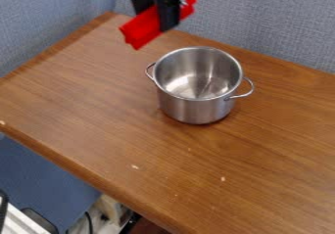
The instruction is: Move the red object from the metal pot to the table
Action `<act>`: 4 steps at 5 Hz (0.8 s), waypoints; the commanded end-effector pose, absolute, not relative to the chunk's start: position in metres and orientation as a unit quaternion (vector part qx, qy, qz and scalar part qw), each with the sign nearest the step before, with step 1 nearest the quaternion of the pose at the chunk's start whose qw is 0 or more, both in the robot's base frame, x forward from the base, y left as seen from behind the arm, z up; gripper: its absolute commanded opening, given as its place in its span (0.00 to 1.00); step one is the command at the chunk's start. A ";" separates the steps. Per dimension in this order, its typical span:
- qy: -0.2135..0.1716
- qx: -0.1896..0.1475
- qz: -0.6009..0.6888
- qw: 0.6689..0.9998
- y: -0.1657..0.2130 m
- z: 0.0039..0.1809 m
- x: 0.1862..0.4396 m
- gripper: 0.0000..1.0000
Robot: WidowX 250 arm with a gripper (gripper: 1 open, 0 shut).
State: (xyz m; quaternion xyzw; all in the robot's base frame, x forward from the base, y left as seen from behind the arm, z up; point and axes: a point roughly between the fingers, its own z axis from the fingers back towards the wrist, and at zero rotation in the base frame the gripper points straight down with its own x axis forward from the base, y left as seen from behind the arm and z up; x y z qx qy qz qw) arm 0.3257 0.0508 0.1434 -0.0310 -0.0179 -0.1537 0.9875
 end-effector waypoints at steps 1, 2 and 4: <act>-0.041 -0.025 -0.182 0.982 0.027 0.162 0.322 0.00; -0.030 -0.017 -0.160 0.986 0.019 0.135 0.317 0.00; -0.015 -0.007 -0.099 0.995 0.026 0.100 0.319 0.00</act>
